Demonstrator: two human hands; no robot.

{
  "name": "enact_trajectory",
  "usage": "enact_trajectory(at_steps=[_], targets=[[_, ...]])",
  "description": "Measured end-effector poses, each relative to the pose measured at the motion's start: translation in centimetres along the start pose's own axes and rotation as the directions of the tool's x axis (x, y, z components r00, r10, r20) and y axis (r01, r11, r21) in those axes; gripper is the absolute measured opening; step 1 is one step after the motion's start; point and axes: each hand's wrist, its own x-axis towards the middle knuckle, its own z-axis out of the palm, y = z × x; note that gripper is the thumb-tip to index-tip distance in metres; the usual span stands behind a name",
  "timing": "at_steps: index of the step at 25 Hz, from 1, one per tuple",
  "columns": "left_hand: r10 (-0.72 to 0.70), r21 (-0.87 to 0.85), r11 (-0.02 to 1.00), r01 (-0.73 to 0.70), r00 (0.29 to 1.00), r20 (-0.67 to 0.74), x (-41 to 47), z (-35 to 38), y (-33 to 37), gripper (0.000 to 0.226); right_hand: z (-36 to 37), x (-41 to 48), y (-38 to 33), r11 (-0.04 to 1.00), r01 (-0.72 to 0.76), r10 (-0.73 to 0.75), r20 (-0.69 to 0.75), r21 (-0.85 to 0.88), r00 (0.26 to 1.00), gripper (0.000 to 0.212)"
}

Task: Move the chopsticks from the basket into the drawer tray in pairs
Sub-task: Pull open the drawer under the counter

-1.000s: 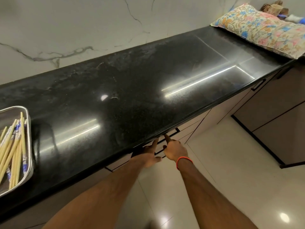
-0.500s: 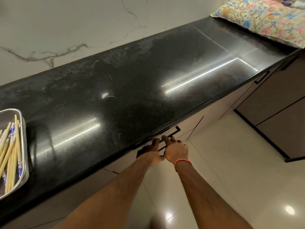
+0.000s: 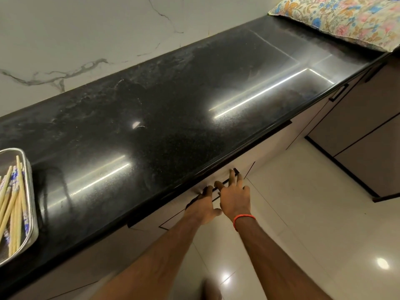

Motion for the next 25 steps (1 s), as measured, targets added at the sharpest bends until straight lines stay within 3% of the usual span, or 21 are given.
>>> enact_trajectory(at_steps=[4,11,16,20,25], targets=[[0.081,-0.043,0.996,-0.080,0.996,0.028,-2.6,2.8,0.1,0.092,1.1,-2.2,1.4,0.999,-0.002,0.002,-0.002,0.033,1.000,0.043],[0.136,-0.090,0.988,-0.123,0.978,0.159,-9.4,8.4,3.2,0.096,2.7,-10.6,6.5,0.996,-0.066,0.061,0.078,0.067,0.995,0.040],[0.144,-0.276,0.958,-0.079,0.964,0.224,-14.6,9.7,4.9,0.097,0.3,-15.8,7.7,0.905,-0.228,0.291,-0.129,0.360,0.948,0.007],[0.178,-0.344,0.936,-0.068,0.937,0.299,-18.5,9.7,5.2,0.097,-0.4,-20.1,7.6,0.926,-0.251,0.301,-0.149,0.282,0.942,0.017],[0.256,-0.358,0.925,-0.128,0.906,0.337,-22.1,8.6,4.4,0.088,-2.1,-23.1,6.8,0.943,-0.209,0.288,-0.318,0.260,0.903,0.017]])
